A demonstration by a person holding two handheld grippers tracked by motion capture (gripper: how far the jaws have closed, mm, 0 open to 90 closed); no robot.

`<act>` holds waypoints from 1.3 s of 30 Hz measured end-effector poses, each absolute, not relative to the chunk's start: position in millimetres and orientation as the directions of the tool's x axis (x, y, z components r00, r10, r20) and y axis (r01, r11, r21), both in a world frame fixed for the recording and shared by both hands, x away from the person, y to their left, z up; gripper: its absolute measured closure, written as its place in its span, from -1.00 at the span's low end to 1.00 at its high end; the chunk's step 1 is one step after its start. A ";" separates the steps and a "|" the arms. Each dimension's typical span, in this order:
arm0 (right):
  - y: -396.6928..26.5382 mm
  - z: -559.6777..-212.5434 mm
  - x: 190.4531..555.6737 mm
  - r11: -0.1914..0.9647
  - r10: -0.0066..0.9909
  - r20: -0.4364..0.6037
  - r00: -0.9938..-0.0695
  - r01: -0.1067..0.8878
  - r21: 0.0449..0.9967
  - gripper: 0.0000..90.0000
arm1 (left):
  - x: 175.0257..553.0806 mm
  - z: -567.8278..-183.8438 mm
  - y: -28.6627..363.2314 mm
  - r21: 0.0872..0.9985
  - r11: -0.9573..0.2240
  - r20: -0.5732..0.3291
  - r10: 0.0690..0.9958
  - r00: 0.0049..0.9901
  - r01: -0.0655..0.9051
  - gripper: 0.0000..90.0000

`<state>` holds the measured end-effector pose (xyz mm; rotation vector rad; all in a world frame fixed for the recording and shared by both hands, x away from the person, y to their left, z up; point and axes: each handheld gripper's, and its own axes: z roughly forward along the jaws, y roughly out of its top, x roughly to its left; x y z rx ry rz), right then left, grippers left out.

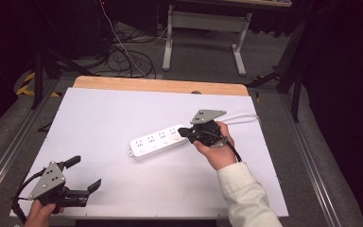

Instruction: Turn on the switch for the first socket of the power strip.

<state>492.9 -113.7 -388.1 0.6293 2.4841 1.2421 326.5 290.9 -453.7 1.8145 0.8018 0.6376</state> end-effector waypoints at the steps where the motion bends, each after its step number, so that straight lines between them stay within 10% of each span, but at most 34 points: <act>1: -112.6 -389.3 494.4 0.533 0.508 -0.067 -0.859 0.252 0.808 1.00 | 326.4 -453.6 290.9 0.934 -0.271 0.064 0.766 0.639 0.232 -0.96; 39: -88.7 -442.5 536.3 0.602 0.561 -0.042 -0.827 0.373 0.706 1.00 | 326.9 -453.7 291.9 0.939 -0.253 0.049 0.769 0.637 0.233 -0.96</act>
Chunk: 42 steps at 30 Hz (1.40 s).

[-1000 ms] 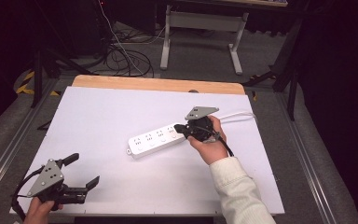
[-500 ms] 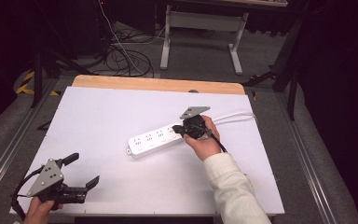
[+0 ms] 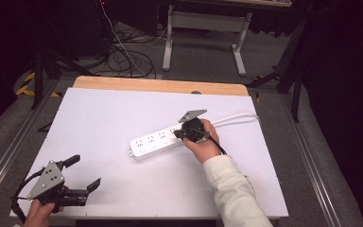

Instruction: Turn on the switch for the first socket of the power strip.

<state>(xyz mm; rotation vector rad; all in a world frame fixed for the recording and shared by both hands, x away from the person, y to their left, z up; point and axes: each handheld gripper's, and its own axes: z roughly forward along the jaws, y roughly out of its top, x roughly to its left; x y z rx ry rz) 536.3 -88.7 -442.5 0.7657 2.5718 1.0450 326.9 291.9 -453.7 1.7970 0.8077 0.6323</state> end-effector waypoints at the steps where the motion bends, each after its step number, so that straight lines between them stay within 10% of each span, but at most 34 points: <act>1: -88.1 -443.0 536.2 0.603 0.565 -0.044 -0.824 0.376 0.703 1.00 | 326.9 -453.7 291.9 0.939 -0.253 0.049 0.770 0.637 0.233 -0.96; 42: -83.0 -451.9 535.3 0.614 0.584 -0.050 -0.810 0.401 0.680 1.00 | 326.8 -453.6 291.7 0.935 -0.269 0.062 0.765 0.641 0.230 -0.96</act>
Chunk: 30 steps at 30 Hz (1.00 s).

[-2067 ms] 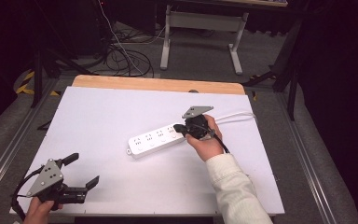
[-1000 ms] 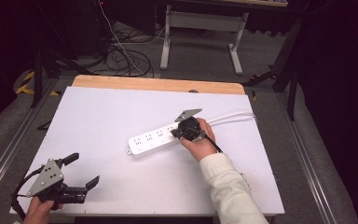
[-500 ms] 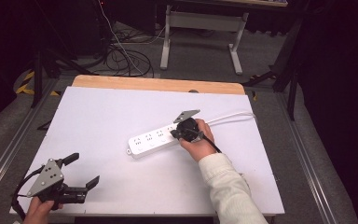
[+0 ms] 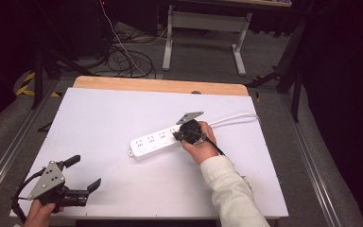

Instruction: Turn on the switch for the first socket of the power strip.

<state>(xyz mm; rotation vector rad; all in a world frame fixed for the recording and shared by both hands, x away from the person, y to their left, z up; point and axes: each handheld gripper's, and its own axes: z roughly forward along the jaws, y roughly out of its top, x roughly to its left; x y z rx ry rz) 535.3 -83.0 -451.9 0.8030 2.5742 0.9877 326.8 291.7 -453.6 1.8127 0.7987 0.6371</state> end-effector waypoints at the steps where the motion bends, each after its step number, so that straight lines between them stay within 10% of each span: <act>1: -82.8 -452.2 535.0 0.612 0.586 -0.050 -0.809 0.401 0.682 1.00 | 326.8 -453.7 291.6 0.935 -0.269 0.062 0.764 0.642 0.230 -0.96; 30: -79.8 -450.5 531.6 0.619 0.590 -0.088 -0.802 0.380 0.688 1.00 | 327.3 -453.7 291.8 0.937 -0.265 0.060 0.765 0.641 0.229 -0.96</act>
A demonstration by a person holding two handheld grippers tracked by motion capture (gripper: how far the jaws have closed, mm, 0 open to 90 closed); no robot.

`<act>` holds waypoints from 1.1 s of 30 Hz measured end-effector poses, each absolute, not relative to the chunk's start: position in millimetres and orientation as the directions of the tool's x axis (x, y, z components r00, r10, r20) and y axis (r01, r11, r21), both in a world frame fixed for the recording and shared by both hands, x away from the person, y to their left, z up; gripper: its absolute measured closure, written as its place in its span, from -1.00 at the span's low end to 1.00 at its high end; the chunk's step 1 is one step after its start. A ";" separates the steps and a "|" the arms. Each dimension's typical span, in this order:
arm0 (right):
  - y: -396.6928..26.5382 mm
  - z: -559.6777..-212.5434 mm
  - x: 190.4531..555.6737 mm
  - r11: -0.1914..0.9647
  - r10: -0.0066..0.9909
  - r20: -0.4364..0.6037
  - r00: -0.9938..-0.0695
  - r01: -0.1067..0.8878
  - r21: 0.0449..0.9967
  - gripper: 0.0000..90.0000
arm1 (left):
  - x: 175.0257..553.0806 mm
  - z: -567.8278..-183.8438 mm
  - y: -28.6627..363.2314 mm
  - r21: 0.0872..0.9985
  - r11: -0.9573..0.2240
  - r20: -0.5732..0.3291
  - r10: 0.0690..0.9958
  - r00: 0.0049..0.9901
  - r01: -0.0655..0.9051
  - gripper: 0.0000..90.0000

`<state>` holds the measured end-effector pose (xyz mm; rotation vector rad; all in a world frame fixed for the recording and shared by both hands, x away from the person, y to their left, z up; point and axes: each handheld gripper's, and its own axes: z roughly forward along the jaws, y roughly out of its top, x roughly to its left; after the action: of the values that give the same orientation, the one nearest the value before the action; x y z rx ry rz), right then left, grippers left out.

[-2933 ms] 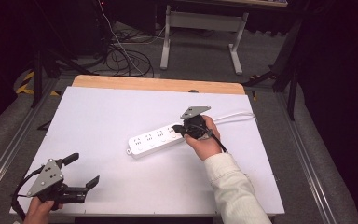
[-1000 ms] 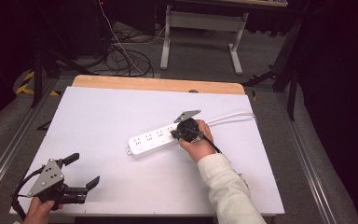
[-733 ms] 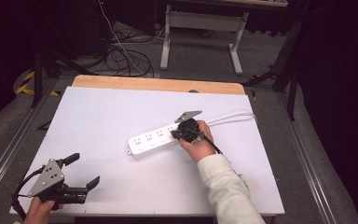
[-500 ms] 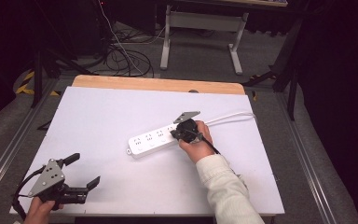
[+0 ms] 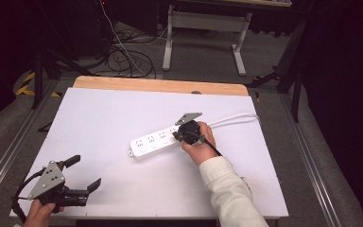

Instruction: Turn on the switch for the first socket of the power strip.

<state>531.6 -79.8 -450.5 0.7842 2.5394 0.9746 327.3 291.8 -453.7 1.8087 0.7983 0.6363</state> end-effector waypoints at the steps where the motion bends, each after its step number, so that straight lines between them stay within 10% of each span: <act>1: -81.3 -448.8 531.2 0.615 0.594 -0.089 -0.800 0.380 0.691 1.00 | 327.7 -453.7 291.9 0.937 -0.264 0.060 0.766 0.641 0.228 -0.96; 30: -91.9 -397.0 501.3 0.554 0.558 -0.097 -0.824 0.283 0.783 1.00 | 327.9 -454.0 290.9 0.937 -0.258 0.051 0.766 0.640 0.235 -0.96; 33: -92.0 -395.4 499.5 0.546 0.551 -0.086 -0.830 0.281 0.790 0.73 | 328.1 -453.9 291.4 0.938 -0.259 0.054 0.767 0.639 0.232 -0.96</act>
<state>499.5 -92.0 -395.4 0.6865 2.4611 1.1723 328.1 291.4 -453.9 1.8028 0.8034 0.6330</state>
